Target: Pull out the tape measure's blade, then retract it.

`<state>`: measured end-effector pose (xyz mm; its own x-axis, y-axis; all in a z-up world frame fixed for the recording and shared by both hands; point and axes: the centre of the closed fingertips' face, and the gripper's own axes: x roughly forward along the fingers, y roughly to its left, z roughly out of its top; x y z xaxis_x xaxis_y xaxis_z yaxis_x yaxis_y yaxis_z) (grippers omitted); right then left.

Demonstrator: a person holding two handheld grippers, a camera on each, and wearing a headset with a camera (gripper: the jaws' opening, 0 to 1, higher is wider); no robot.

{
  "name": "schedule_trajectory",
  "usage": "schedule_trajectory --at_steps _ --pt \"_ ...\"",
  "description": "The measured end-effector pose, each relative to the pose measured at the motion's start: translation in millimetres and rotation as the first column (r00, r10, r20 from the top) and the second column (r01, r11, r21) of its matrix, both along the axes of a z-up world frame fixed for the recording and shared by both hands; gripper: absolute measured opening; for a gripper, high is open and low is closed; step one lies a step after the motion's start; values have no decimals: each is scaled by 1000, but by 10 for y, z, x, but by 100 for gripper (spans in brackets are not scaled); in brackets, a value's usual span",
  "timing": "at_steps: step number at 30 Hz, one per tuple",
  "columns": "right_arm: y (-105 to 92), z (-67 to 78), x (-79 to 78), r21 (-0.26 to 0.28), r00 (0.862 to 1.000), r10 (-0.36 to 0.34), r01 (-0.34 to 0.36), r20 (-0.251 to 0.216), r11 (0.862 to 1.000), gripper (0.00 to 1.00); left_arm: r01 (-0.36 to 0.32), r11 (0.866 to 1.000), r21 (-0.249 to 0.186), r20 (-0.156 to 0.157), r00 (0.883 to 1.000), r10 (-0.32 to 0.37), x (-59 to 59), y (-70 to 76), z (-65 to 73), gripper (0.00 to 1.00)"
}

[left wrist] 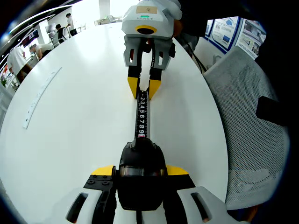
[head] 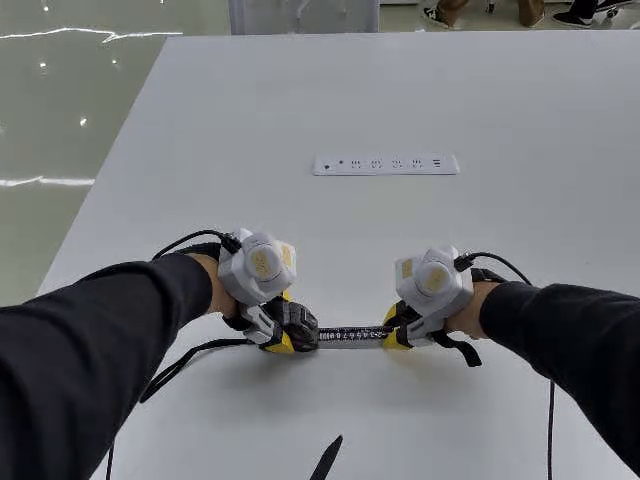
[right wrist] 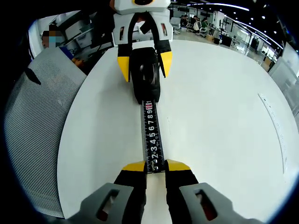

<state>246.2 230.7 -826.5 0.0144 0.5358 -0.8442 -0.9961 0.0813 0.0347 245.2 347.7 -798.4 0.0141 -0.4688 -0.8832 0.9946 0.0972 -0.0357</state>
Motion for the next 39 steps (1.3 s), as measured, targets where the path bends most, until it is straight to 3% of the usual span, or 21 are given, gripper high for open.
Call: schedule_trajectory --at_steps 39 --pt "-343 -1 8 -40 1000 -18 18 5 999 10 -16 1000 4 6 1000 16 3 1 -9 35"
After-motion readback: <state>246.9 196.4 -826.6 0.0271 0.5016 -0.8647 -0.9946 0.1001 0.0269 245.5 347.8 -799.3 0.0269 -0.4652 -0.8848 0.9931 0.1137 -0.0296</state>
